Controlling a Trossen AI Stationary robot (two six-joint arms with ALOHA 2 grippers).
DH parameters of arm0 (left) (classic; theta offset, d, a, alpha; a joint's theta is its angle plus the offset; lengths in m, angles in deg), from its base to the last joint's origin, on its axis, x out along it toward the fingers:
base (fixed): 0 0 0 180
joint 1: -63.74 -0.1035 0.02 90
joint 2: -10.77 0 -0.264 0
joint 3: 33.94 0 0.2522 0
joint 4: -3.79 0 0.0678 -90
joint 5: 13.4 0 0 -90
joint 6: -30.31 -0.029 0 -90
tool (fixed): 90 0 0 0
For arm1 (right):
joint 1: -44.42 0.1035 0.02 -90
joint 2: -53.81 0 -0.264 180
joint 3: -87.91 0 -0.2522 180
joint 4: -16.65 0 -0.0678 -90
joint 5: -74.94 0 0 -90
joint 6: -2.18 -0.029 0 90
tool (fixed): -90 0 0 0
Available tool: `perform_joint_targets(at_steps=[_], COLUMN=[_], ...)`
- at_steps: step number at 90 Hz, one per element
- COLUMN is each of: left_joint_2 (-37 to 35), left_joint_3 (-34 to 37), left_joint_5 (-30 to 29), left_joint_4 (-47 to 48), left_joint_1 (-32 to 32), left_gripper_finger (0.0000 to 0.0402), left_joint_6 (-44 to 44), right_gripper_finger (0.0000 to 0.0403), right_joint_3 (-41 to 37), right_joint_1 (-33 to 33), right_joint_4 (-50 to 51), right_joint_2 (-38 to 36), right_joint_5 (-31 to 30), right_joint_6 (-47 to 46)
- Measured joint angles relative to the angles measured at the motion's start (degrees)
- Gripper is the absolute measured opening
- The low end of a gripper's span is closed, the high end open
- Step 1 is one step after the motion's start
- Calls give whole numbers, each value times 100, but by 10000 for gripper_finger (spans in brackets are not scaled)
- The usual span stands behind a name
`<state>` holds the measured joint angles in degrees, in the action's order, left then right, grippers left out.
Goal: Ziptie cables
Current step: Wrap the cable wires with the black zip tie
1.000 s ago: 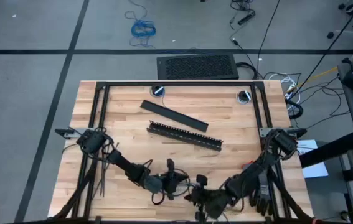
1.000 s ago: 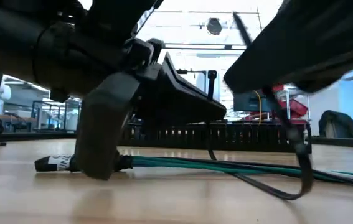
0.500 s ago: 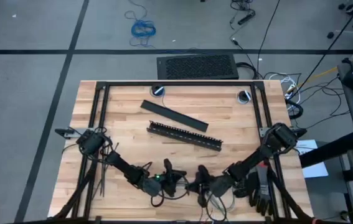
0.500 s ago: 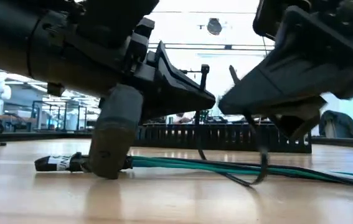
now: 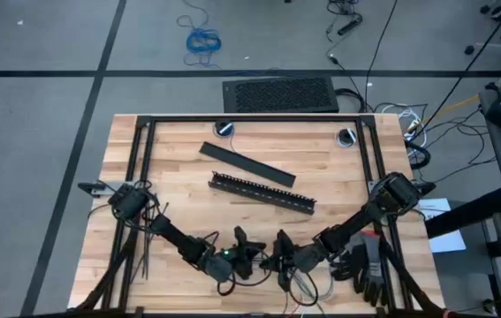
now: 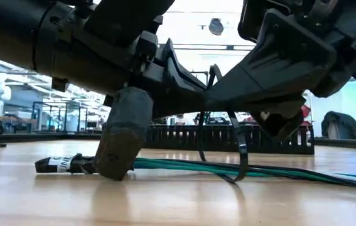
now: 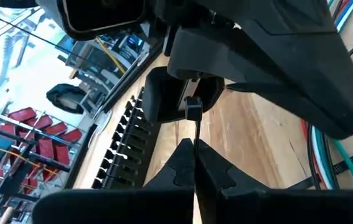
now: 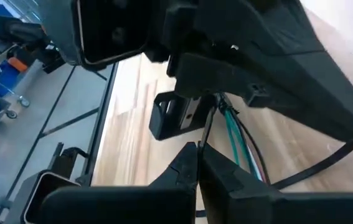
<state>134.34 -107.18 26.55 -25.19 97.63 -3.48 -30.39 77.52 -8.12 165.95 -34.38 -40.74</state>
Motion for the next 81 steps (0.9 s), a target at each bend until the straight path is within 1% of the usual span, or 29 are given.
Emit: perform_joint_targets(at_steps=[49,81], left_joint_2=[0,2], left_joint_3=[0,0], left_joint_5=[-1,-1], left_joint_4=[-4,0], left_joint_1=[109,122], left_gripper_finger=[0,0], left_joint_6=[-133,-126], right_gripper_finger=[0,0], right_joint_3=[0,0], right_joint_1=[-56,-54], right_joint_4=[23,-22], right_joint_2=[0,2], right_joint_5=[-27,-158], right_joint_6=[50,151])
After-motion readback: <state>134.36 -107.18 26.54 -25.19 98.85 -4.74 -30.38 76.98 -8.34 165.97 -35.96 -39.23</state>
